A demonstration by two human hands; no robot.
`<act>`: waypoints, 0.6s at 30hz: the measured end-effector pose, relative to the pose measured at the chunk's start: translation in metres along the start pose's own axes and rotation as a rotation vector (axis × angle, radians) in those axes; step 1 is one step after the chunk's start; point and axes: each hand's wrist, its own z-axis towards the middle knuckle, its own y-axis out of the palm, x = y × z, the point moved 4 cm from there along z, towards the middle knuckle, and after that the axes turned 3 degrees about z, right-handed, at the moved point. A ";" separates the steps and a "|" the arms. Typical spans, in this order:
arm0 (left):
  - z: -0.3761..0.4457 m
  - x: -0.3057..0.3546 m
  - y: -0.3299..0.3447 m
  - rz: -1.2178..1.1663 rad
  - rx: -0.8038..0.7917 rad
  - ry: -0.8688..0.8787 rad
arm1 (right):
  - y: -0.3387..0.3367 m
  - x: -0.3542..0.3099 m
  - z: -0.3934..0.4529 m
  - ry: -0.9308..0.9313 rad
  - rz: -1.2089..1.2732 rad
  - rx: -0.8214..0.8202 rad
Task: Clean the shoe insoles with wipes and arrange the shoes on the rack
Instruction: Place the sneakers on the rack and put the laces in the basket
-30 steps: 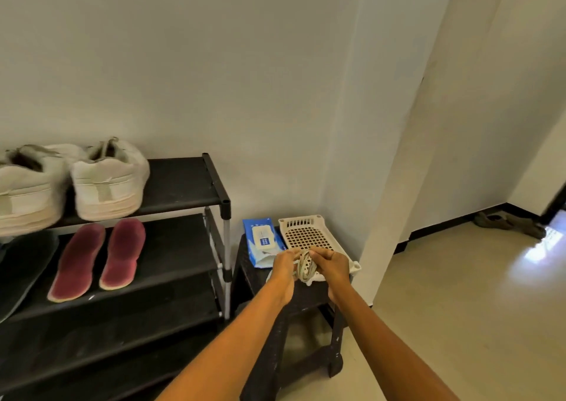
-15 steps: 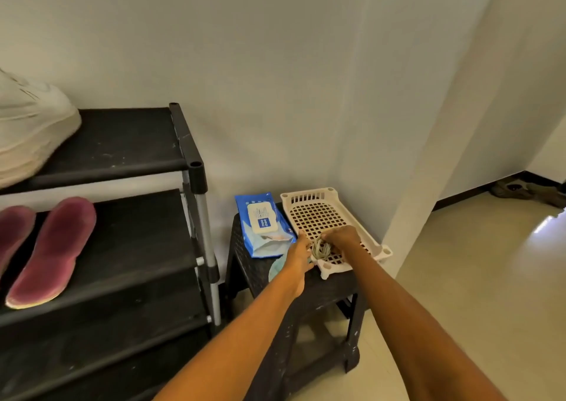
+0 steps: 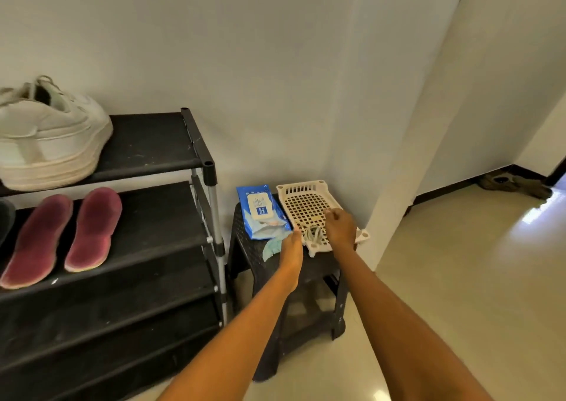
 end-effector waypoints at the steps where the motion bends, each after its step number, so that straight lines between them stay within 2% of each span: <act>1: -0.017 -0.002 -0.001 0.033 -0.010 -0.021 | -0.008 0.001 -0.018 -0.013 0.028 0.040; 4: -0.059 -0.022 -0.007 0.166 -0.099 -0.140 | -0.025 0.016 -0.073 0.019 0.027 0.047; 9: -0.100 -0.096 -0.020 0.471 -0.268 -0.328 | -0.016 0.095 -0.149 0.233 0.024 -0.139; 13: -0.100 -0.171 -0.036 0.568 -0.250 -0.454 | 0.010 0.174 -0.203 0.374 -0.036 -0.286; 18: -0.083 -0.280 -0.052 0.615 -0.170 -0.632 | 0.045 0.274 -0.248 0.590 -0.103 -0.363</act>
